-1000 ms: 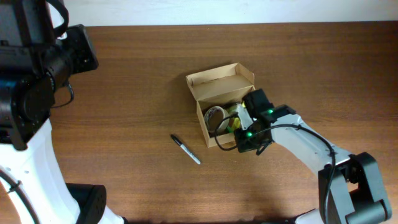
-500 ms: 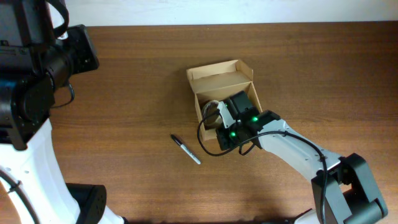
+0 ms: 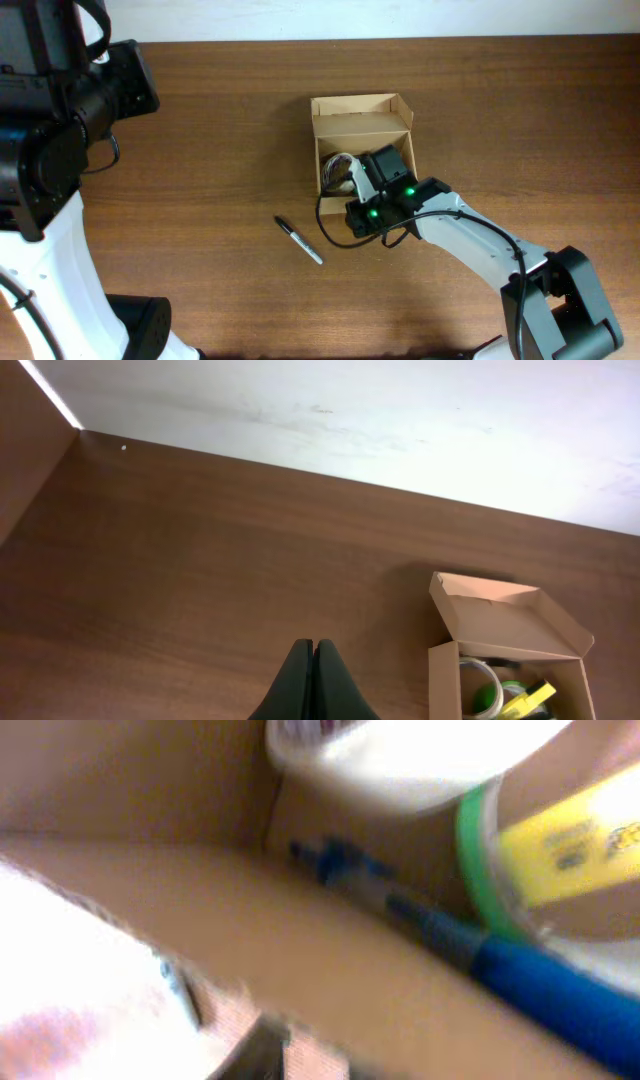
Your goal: Pack container
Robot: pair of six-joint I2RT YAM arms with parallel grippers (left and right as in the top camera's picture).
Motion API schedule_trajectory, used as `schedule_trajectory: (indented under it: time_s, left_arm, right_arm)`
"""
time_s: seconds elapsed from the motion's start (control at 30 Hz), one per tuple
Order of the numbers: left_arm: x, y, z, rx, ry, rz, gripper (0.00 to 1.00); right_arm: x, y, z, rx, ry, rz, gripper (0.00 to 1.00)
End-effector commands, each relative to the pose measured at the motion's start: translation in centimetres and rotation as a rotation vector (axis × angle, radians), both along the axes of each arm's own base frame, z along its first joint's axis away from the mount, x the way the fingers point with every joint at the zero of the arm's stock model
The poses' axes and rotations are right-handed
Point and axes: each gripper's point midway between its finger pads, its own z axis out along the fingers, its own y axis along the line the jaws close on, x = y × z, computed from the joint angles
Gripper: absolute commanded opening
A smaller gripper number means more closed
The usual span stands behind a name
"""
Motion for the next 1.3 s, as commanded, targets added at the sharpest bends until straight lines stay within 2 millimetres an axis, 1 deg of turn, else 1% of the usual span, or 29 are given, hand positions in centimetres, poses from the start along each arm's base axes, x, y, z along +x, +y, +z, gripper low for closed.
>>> schedule_trajectory:
  time_s: [0.0, 0.1, 0.13, 0.2, 0.33, 0.53, 0.7, 0.77, 0.87, 1.1, 1.2, 1.23, 1.27]
  left_arm:
    - [-0.5, -0.1, 0.4, 0.005, -0.009, -0.013, 0.02]
    - [-0.5, -0.1, 0.4, 0.005, -0.009, -0.013, 0.02]
    - [-0.5, -0.1, 0.4, 0.005, -0.009, -0.013, 0.02]
    - [-0.5, -0.1, 0.4, 0.005, -0.009, -0.013, 0.02]
    - [-0.5, -0.1, 0.4, 0.005, -0.009, -0.013, 0.02]
    - [-0.5, -0.1, 0.4, 0.005, -0.009, -0.014, 0.02]
    - [-0.5, -0.1, 0.4, 0.005, -0.009, -0.014, 0.02]
    - [-0.5, -0.1, 0.3, 0.003, -0.009, -0.016, 0.02]
    - [-0.5, -0.4, 0.3, -0.004, -0.008, -0.032, 0.02]
    - [-0.5, -0.5, 0.3, -0.008, -0.007, -0.037, 0.02]
    - [-0.5, -0.5, 0.3, -0.009, -0.007, -0.038, 0.02]
    - [-0.5, -0.5, 0.3, -0.009, -0.007, -0.038, 0.02]
    - [-0.5, -0.5, 0.3, -0.009, -0.007, -0.038, 0.02]
  right_arm:
    - [-2.6, 1.0, -0.2, 0.029, 0.084, 0.078, 0.36]
    - [-4.8, 1.6, -0.7, 0.0, 0.123, 0.161, 0.51]
    - [-5.4, 1.8, -0.8, -0.009, 0.133, 0.185, 0.55]
    - [-6.7, 2.3, -1.0, -0.025, 0.15, 0.233, 0.58]
    - [-8.6, 3.2, -1.0, -0.03, 0.173, 0.314, 0.59]
    - [-11.2, 3.3, -1.1, -0.052, 0.219, 0.413, 0.59]
    - [-12.1, 2.8, -1.1, -0.068, 0.24, 0.458, 0.59]
    - [-11.8, 2.5, -1.2, -0.085, 0.229, 0.452, 0.59]
    - [-10.6, 2.1, -1.3, -0.097, 0.2, 0.427, 0.58]
    - [-6.4, 1.5, 0.2, -0.077, 0.124, 0.337, 0.58]
    - [-3.8, 0.6, 1.0, -0.113, 0.059, 0.283, 0.57]
    - [-1.9, 0.0, 1.5, -0.139, 0.013, 0.223, 0.57]
    - [-1.2, 0.0, 1.9, -0.139, -0.007, 0.207, 0.57]
